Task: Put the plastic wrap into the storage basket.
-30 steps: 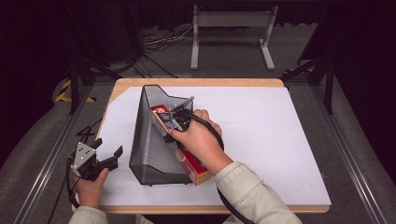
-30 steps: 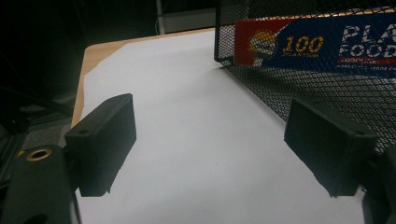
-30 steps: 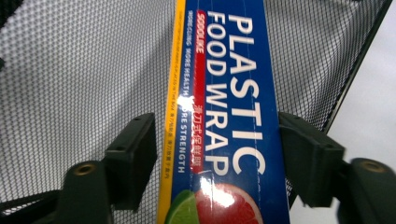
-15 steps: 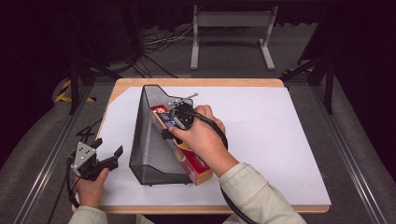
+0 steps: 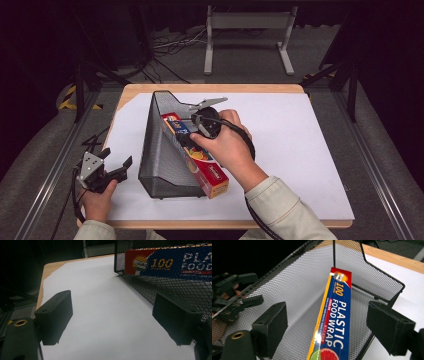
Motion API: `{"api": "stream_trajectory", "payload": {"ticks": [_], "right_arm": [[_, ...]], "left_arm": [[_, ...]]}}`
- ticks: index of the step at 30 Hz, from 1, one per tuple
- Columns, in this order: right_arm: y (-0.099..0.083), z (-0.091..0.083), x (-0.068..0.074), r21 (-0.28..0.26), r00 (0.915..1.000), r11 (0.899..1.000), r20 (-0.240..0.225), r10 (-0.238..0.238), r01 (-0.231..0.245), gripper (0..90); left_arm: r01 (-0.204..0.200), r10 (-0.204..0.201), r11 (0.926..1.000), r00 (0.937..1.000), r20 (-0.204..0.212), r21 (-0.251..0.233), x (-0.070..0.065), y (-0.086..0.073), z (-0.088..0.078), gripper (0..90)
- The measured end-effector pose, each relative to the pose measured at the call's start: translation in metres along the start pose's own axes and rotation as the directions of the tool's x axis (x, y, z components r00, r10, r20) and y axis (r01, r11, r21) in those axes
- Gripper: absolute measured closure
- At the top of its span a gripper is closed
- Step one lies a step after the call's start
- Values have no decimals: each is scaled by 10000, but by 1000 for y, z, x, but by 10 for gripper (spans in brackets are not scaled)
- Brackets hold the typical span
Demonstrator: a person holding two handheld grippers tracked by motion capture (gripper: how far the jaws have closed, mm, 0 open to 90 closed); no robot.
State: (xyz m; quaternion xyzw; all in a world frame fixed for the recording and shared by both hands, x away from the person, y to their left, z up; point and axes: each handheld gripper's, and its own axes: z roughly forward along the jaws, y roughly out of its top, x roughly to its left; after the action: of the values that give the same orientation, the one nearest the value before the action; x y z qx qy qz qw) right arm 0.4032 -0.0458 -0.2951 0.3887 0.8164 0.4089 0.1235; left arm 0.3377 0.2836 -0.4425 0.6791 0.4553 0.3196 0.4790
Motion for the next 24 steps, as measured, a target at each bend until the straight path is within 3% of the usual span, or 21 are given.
{"api": "stream_trajectory", "payload": {"ticks": [5, 24], "right_arm": [[-2, -10, -9, -51, 9995, 9999, -267, -153, 152, 153], [-17, -58, -56, -367, 9990, 9985, -132, -419, 414, 142]], "left_arm": [[36, -36, 10000, 10000, 11, -22, 0, 0, 0, 172], [23, -23, 10000, 10000, 19, 34, 0, 0, 1, 166]]}}
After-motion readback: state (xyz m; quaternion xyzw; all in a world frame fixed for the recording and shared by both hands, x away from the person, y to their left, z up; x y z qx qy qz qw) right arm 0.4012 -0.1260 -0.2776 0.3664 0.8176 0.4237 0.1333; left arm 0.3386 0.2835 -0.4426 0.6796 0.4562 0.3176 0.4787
